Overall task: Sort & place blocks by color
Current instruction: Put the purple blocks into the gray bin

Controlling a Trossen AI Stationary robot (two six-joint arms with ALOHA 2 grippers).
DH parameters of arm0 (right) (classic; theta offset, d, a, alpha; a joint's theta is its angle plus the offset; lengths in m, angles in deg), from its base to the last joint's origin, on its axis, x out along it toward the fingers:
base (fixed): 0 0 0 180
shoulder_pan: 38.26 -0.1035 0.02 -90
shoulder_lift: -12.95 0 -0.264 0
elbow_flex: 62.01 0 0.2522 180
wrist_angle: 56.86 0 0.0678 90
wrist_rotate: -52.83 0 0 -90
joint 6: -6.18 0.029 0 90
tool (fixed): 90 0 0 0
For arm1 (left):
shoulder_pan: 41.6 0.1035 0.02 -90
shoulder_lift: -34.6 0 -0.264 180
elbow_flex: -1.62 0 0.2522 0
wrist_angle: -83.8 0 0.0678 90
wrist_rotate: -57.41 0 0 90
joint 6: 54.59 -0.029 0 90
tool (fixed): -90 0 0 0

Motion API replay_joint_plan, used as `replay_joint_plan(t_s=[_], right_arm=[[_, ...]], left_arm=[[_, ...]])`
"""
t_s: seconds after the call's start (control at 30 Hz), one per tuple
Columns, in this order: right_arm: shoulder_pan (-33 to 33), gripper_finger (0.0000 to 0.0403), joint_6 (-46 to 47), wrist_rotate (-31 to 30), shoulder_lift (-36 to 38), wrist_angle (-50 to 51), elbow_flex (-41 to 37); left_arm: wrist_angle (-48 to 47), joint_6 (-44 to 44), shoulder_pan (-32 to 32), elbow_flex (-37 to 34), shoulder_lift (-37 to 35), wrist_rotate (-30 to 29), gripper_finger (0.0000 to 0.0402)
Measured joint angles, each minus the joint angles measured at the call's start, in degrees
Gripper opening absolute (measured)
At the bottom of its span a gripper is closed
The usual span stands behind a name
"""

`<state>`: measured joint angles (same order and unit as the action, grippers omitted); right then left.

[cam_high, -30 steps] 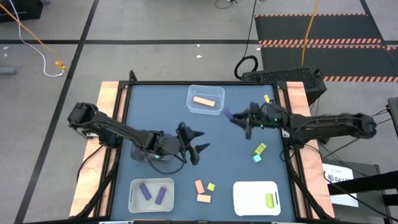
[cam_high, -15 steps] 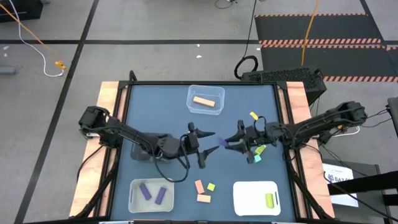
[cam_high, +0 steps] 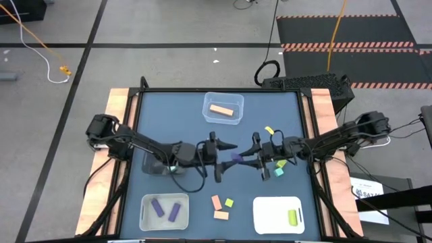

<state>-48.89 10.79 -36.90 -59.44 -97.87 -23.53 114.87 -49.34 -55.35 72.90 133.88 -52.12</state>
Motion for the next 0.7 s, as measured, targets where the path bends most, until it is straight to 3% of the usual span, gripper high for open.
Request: replay_joint_plan(t_s=[0.1,0.2,0.4,0.7], right_arm=[[0.0,0.0085,-0.9,-0.1,-1.1,-0.1,0.8],[0.0,0.0085,-1.1,-0.2,-1.7,-0.1,1.1],[0.0,0.0087,-0.7,-0.6,-1.3,0.1,1.2],[0.0,0.0170,0.6,-2.7,-0.6,1.8,1.3]], left_arm=[[-0.2,2.9,1.0,0.0,0.0,0.2,0.0266],[-1.0,4.7,1.3,0.0,0.0,0.4,0.0238],[-1.1,5.2,0.8,0.0,0.0,-0.1,0.0106],[0.3,8.7,1.0,0.0,-0.1,-0.2,0.0106]])
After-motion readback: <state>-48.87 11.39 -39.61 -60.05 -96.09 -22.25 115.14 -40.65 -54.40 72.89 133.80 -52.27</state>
